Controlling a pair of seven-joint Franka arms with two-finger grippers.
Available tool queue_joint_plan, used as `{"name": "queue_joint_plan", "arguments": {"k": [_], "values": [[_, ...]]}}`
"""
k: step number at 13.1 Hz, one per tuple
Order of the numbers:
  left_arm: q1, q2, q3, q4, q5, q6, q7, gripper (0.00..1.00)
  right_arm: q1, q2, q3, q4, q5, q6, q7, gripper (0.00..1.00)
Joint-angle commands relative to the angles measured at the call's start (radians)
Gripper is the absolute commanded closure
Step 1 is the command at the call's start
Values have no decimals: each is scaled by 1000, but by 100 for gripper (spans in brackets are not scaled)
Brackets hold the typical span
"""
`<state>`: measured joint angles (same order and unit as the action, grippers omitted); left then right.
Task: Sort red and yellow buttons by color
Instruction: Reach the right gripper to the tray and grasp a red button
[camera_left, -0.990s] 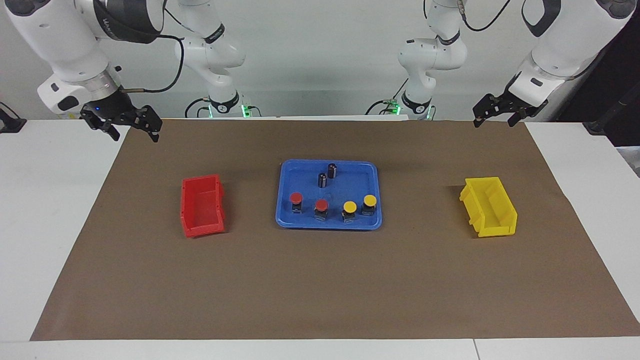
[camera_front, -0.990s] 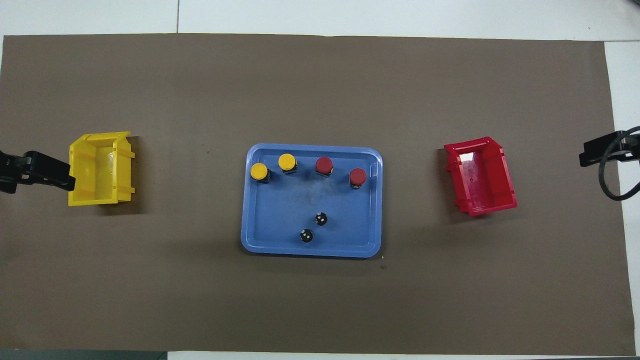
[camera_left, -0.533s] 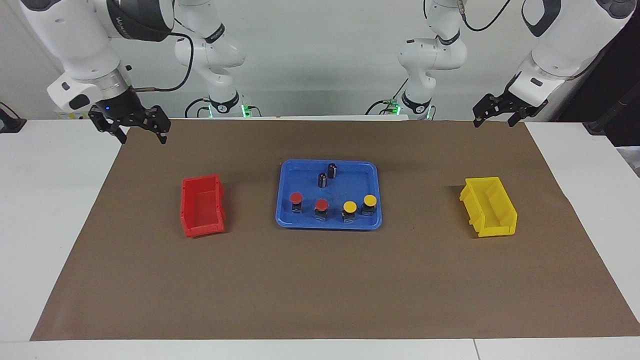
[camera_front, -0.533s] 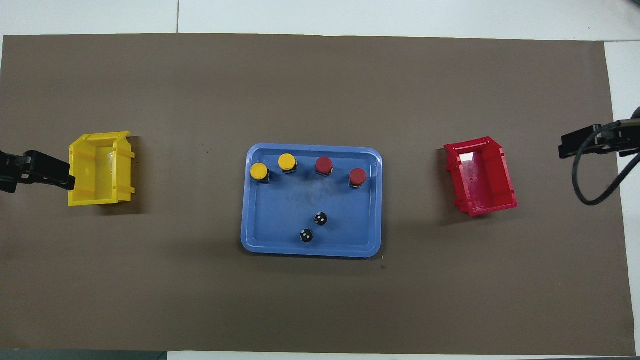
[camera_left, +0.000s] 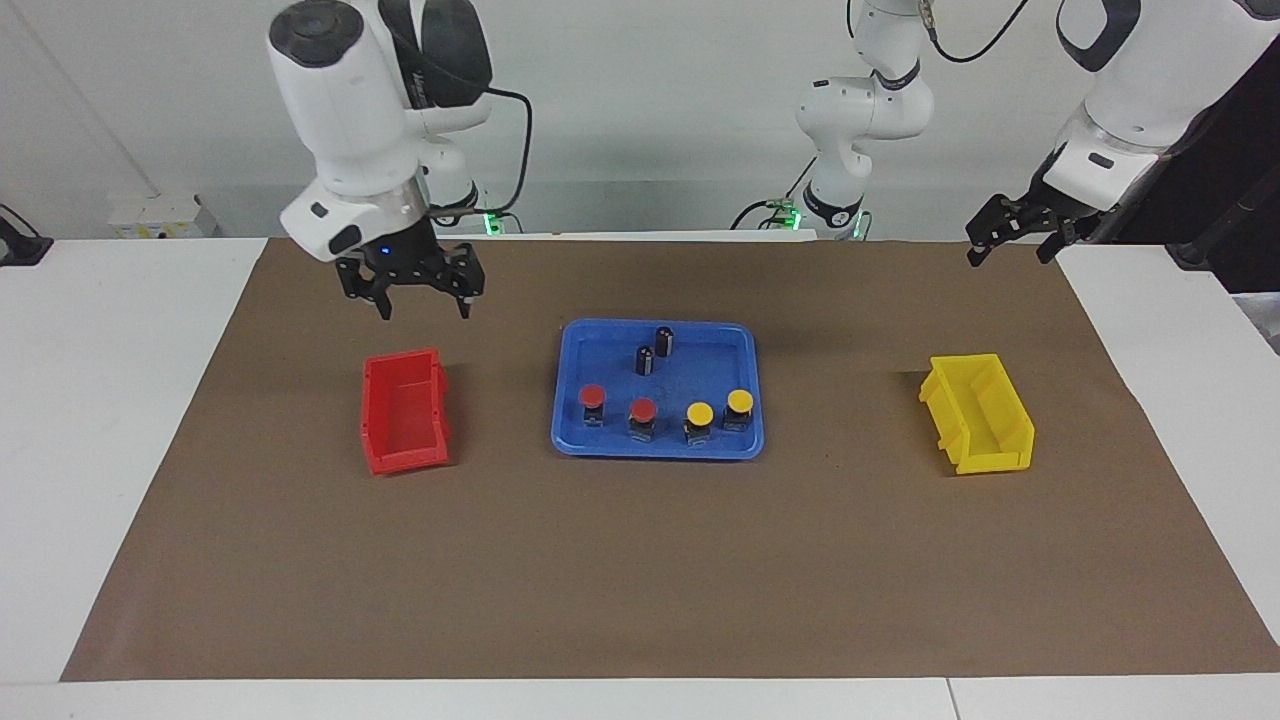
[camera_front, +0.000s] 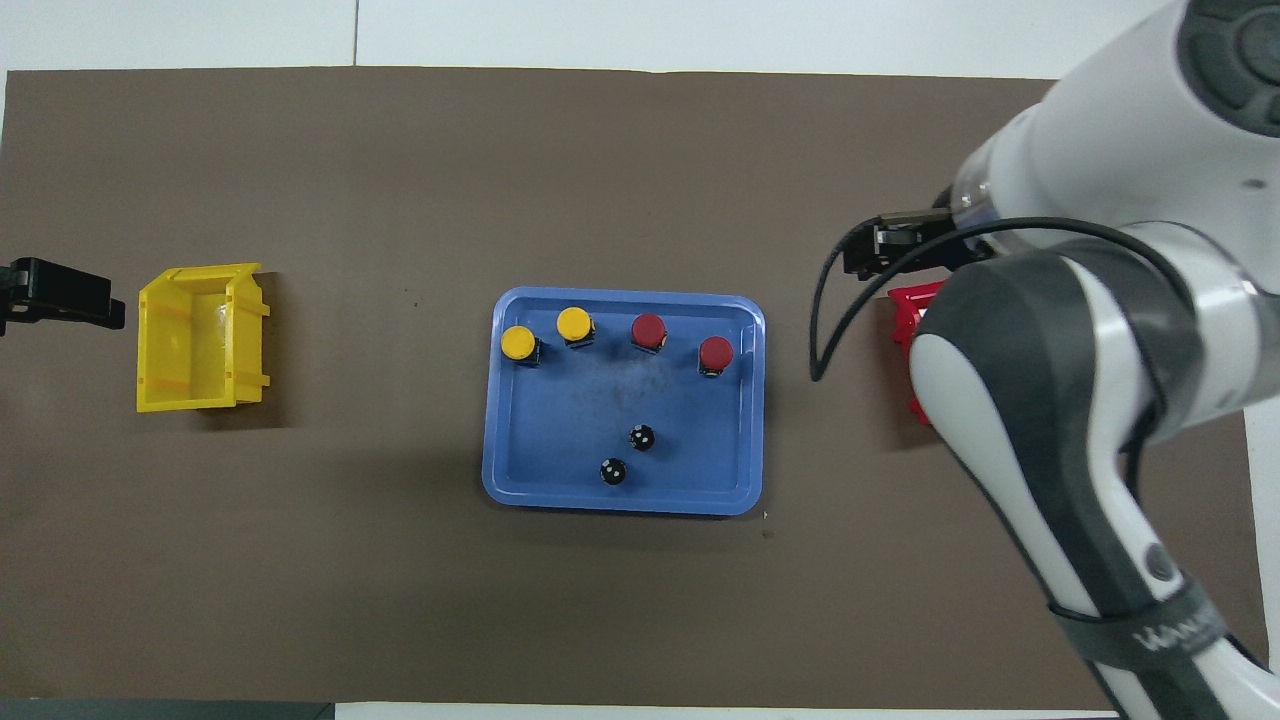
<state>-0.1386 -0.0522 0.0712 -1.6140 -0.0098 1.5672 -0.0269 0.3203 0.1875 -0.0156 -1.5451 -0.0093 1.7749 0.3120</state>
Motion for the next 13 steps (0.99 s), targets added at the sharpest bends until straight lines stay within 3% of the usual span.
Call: {"name": "queue_joint_plan", "arguments": {"k": [1,3,7,13], "values": [[1,-11,-10,-20,27,34,15,0,84,104,2,33,22,105,154,0],[1,-12,-8,-23,27,27,15,0,150,151,0,-28,19,176,208,0],[8,-15,-4,-29,34,30,13,0,175,191,2,-110,12,311,226,0],[-1,-20,-13,-27,77,-27,1,0,178,149,3,-269,23,385,226,7]]}}
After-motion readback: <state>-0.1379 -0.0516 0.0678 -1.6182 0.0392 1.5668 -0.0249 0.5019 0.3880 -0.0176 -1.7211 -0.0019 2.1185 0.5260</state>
